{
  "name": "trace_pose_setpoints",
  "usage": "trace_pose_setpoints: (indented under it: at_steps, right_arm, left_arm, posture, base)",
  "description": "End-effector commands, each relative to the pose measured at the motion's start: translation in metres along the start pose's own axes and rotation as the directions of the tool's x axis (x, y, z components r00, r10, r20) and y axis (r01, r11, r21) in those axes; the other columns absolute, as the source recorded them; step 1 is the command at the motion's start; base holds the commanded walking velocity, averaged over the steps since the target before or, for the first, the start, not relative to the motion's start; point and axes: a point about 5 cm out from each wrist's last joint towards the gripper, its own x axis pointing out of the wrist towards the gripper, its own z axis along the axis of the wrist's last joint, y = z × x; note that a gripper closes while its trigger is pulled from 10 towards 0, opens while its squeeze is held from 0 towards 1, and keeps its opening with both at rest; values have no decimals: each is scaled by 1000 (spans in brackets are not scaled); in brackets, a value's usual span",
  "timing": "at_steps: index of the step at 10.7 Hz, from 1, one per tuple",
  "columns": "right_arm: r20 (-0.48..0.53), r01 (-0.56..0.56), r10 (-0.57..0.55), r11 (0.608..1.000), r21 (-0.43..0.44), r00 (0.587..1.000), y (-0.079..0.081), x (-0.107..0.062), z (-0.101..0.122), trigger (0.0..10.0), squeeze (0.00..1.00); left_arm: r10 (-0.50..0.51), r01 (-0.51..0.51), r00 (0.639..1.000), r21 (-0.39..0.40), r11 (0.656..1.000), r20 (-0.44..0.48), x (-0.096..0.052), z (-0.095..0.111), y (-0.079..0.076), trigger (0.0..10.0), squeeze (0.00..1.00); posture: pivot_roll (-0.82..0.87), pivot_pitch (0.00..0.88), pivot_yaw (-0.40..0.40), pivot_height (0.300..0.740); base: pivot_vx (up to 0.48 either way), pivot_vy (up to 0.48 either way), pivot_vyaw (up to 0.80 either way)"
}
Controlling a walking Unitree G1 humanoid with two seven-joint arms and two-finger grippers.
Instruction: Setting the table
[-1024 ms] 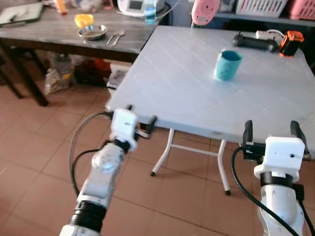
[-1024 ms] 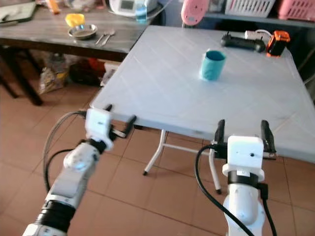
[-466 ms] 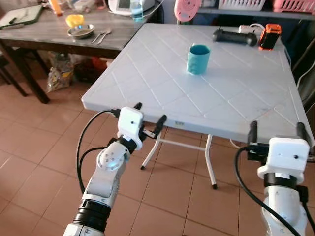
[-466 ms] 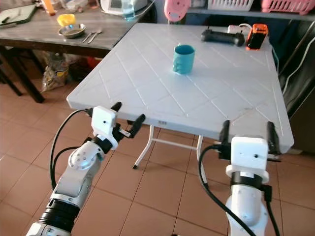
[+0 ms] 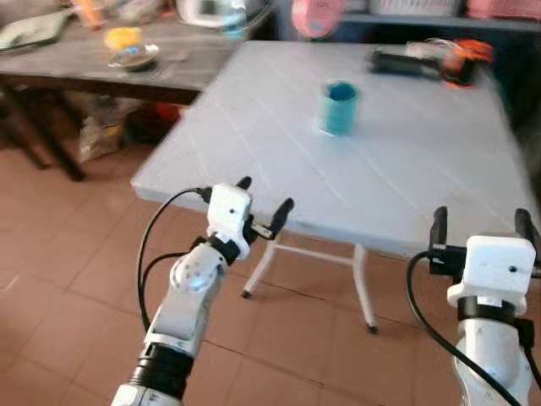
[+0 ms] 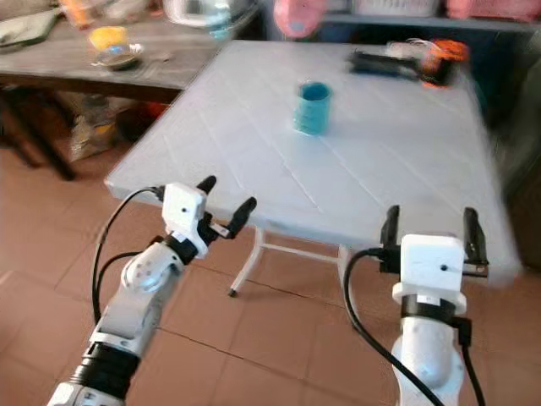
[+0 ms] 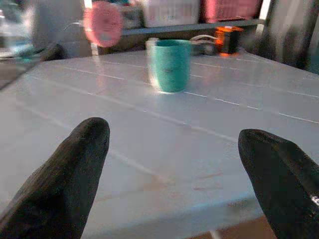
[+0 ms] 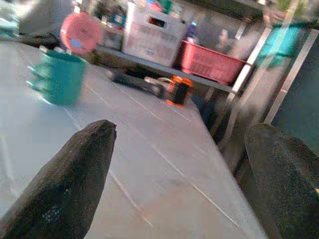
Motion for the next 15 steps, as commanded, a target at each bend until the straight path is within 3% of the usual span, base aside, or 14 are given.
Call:
trace_pose_setpoints:
  at_steps: [1,6,10,15]
  right_arm:
    - [6,-27,27,999,24,1000,6,0,2,10000,212]
    - [13,-33,33,999,24,999,10,0,3,10000,212]
    - [5,-23,23,999,24,1000,7,0,1,10000,216]
    - [-1,-22,22,999,28,1000,8,-1,1,10000,216]
  left_arm:
    - [15,-15,1000,10,1000,-8,-3,0,7,10000,0]
    - [7,-7,1000,16,1000,-14,-4,-1,7,10000,0]
    - [77,-80,993,-28,996,-90,-1,-10,9,10000,0]
    - [63,-66,992,-26,997,-109,-1,-11,7,10000,0]
  posture:
    - [47,112,57,740]
    - [49,113,62,740]
    - [40,112,63,740]
    - [39,120,67,740]
  base:
    - [390,0,0]
    - [392,0,0]
    - [0,0,0]
    - [0,218,-674]
